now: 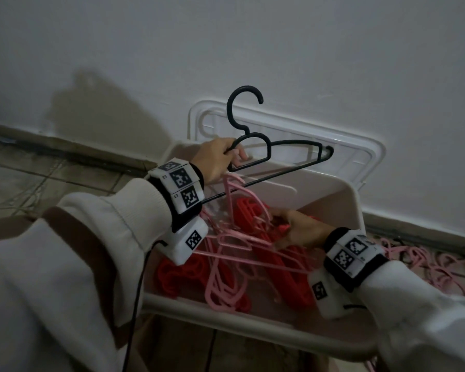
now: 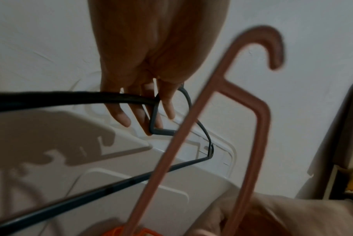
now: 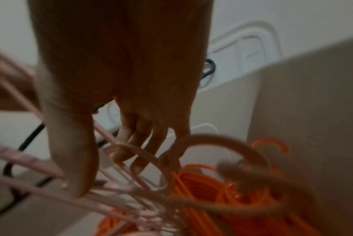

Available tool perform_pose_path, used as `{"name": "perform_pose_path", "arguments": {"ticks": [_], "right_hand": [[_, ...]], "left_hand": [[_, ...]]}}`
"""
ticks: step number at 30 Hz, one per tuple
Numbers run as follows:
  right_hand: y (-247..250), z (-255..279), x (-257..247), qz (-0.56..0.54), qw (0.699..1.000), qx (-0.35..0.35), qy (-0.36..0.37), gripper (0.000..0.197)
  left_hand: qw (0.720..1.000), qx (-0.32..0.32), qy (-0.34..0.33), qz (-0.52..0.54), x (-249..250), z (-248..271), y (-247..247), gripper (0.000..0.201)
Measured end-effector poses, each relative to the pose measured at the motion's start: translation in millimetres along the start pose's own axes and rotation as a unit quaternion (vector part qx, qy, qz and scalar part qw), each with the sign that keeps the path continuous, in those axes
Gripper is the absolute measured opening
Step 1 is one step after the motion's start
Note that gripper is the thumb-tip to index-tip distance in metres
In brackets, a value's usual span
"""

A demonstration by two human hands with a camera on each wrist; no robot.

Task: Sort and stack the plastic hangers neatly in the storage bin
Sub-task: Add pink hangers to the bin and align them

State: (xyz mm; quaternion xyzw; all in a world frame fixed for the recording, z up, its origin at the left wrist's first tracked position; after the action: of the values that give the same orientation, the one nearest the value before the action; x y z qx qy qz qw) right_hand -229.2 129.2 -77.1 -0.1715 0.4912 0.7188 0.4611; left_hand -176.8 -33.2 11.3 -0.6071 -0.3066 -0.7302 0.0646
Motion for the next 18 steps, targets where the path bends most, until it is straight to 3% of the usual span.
{"name": "perform_pose_path", "arguments": {"ticks": [3, 7, 10, 13, 18], "right_hand": [[4.3, 5.0, -9.8, -0.153, 0.988, -0.007, 0.012, 0.040], [24.1, 9.2, -15.5, -0.174, 0.980, 0.089, 0.046, 0.030], [40.8, 13.5, -16.4, -0.123, 0.974, 0.181, 0.059, 0.020], [50.5, 18.1, -22.1, 0.022, 0.969, 0.241, 0.053, 0.025], [45.8, 17.3, -36.8, 0.106, 0.969, 0.219, 0.037, 0.027]], "left_hand": [[1.000, -0.003, -0.018, 0.001, 4.9, 2.0, 4.9, 0.028], [0.999, 0.017, -0.022, -0.016, 10.1, 3.1, 12.0, 0.020], [0.999, 0.025, -0.018, -0.021, 8.0, 4.4, 12.2, 0.019], [0.999, 0.029, -0.019, -0.026, 6.3, 4.5, 14.1, 0.020], [0.998, 0.045, -0.019, -0.039, 7.1, 5.8, 19.5, 0.020]]}}
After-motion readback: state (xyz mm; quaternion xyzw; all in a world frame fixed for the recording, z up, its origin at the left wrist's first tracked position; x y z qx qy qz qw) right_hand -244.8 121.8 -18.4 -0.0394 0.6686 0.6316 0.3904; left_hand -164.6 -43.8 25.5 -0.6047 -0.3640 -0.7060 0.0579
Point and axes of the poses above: each hand's wrist, its own z-axis away from the middle knuckle, its own y-axis out of the back of the hand, x = y × z, the point moved 9 cm from there along -z, towards the middle knuckle
